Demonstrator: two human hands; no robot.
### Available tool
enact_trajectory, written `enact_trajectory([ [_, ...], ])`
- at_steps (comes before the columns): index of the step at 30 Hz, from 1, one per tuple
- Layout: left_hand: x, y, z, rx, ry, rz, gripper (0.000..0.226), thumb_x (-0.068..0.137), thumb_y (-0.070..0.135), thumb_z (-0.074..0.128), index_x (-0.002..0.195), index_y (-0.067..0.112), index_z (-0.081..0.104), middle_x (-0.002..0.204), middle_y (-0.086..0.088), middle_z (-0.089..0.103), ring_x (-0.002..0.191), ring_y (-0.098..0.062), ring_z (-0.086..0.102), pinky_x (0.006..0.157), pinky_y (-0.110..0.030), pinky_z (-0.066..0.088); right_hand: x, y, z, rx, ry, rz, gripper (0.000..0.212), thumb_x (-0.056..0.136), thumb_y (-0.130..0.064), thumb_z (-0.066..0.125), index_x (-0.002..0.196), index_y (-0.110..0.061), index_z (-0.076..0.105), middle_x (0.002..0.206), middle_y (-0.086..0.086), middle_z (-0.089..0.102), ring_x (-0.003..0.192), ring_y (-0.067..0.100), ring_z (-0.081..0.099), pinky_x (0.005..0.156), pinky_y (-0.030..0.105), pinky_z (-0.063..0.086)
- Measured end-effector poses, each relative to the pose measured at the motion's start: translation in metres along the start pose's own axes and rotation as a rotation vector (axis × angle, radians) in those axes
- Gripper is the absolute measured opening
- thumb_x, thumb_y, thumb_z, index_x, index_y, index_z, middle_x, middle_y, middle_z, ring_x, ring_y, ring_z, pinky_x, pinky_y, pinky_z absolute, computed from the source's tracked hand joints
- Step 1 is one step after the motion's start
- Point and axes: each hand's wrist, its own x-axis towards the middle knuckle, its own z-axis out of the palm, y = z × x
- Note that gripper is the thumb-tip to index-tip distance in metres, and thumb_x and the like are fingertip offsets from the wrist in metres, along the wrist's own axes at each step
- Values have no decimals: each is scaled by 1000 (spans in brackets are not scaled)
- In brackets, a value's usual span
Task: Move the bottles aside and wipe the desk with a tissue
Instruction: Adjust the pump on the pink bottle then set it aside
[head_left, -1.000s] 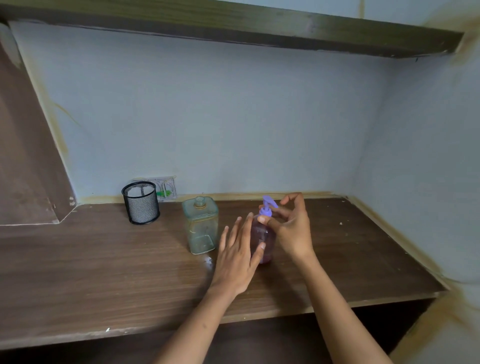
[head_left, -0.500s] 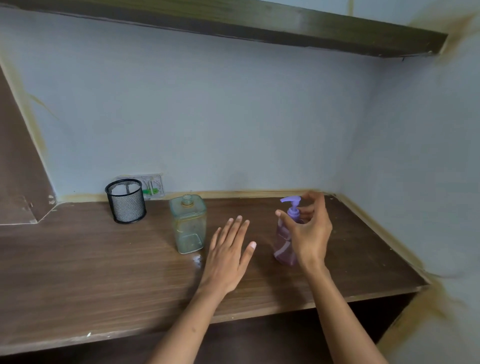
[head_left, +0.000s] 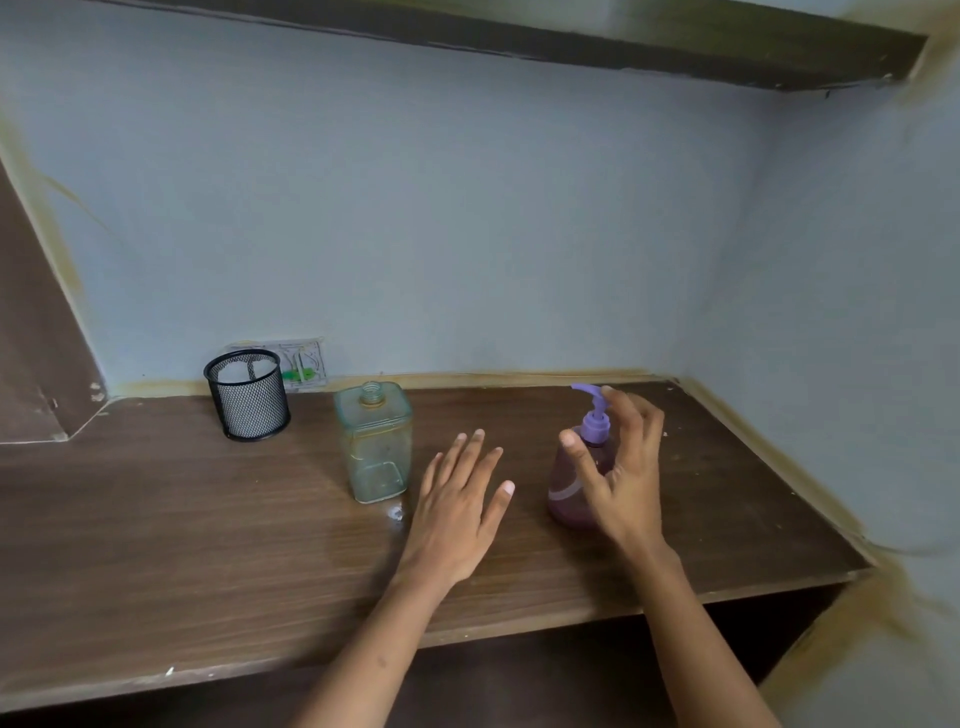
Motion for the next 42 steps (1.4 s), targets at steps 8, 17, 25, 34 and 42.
enact_trajectory([
  [8,-2,-1,1,39,24,-79,68,93,60,4,152,27,13,162,6,0,148,-11,-9,120,-34,-2,1,7,11,-42,4,-20,76,77,-56,65,139,-37,25,145,-3,25,131,20,39,102,56,40],
  [17,-4,-2,5,20,81,-237,62,100,47,25,152,16,12,162,-1,7,149,-17,4,118,-31,6,-2,9,17,-117,75,-33,61,82,-52,65,130,-33,33,132,2,38,104,18,57,79,44,56],
  [25,-6,-4,1,-17,114,-299,54,95,26,45,146,12,34,156,-6,31,145,-19,26,116,-35,22,-1,-1,14,-240,31,5,54,86,-48,61,128,-32,30,118,4,49,85,24,65,65,33,49],
  [34,-5,-2,2,14,119,-261,52,92,24,49,141,10,42,150,-9,40,139,-23,37,113,-36,29,-4,-7,6,-276,-7,28,62,84,-50,64,130,-38,24,121,-1,47,93,21,62,70,29,41],
  [42,-4,-6,6,-19,120,-248,54,93,25,48,144,11,37,152,-9,37,141,-23,33,115,-36,26,-6,-4,16,-285,107,5,65,79,-50,69,130,-28,34,117,3,46,103,26,56,89,47,49],
])
